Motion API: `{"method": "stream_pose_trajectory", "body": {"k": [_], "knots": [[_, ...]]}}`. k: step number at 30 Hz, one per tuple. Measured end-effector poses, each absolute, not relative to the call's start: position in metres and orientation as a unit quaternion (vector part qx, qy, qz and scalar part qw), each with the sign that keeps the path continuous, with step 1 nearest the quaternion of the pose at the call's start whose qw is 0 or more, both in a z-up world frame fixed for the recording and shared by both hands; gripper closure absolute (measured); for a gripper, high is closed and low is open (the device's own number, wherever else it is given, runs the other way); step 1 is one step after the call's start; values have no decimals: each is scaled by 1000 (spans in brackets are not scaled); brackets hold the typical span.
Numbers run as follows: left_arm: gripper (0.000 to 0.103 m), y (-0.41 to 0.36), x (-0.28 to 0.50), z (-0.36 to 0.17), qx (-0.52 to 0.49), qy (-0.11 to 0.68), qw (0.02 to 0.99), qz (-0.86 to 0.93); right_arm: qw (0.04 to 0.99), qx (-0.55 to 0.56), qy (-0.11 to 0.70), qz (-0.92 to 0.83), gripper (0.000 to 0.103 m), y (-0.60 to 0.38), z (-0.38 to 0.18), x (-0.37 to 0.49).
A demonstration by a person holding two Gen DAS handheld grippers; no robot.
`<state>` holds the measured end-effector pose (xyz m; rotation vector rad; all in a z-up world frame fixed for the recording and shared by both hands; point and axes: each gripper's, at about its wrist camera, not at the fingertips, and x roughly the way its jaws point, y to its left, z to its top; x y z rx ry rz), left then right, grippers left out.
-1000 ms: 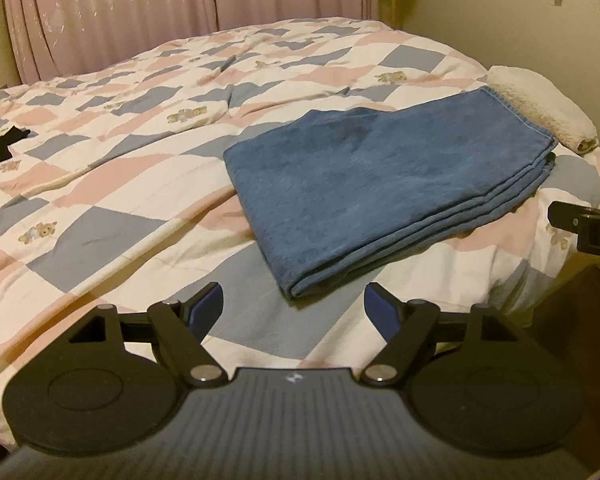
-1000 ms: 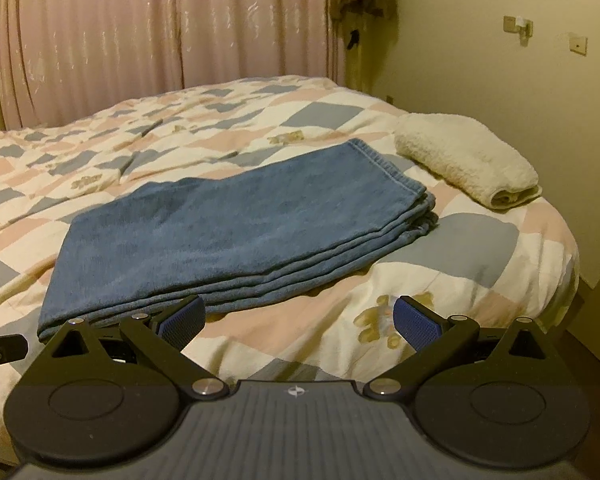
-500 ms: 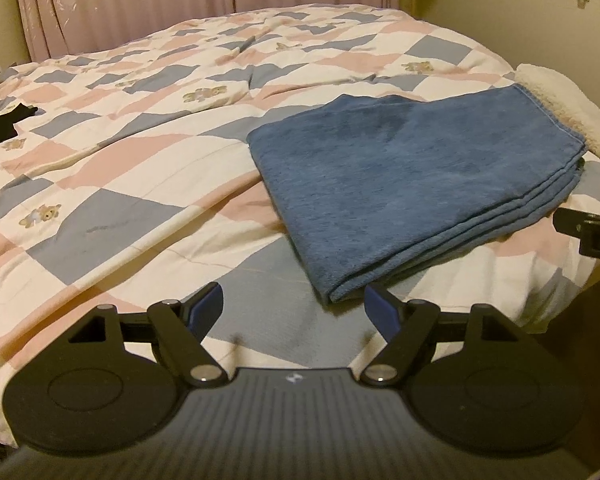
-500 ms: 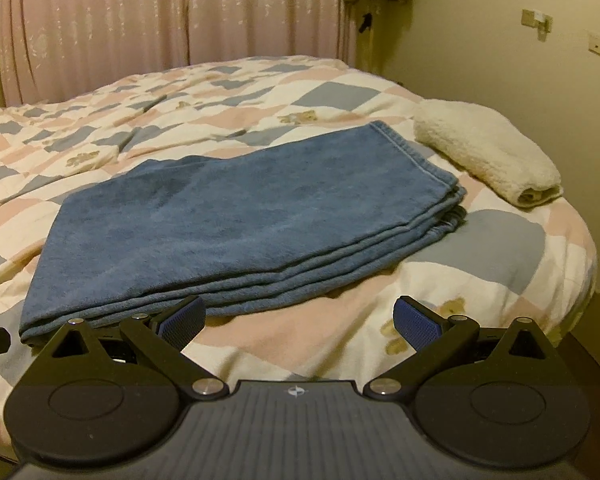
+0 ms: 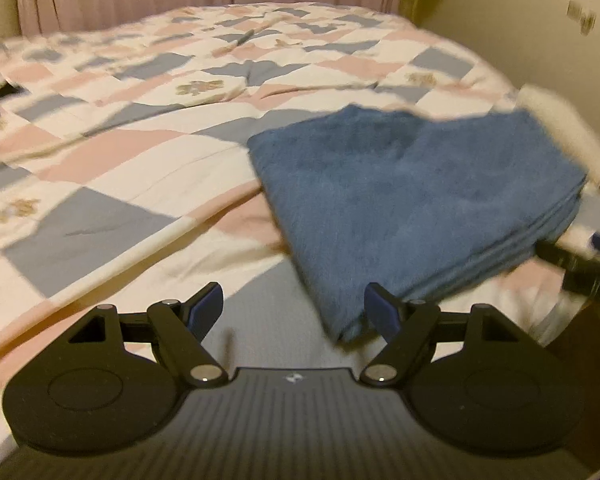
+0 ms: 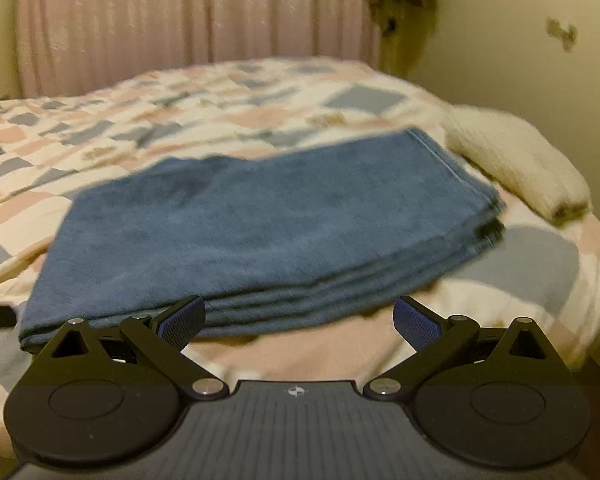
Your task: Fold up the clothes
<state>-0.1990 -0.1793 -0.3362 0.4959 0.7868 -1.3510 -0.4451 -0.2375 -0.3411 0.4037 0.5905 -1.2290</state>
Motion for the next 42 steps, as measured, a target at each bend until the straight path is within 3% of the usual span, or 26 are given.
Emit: {"method": "stream_pose_trajectory", "body": {"k": [7,9,14,20,42], "knots": [[30,-227,-136,-341,127,433,630,-632,837,24,278,-471,4,-202,-347,-394],[33,-243,-121,-346,114,456,617,-631,855,-21,285,-433,11,-188,-349,-374],[36,-260,-108,-361,90,490,593,-632,876,-117,314,-348,18,-156,-370,-332],[37,-281,-93,-379,62,530,563,-632,845,-189,349,-358,37,-148,-406,-299],[49,-334,-89,-411,44,553,548,-626,789,-281,362,-410,45,-157,-434,-267]]}}
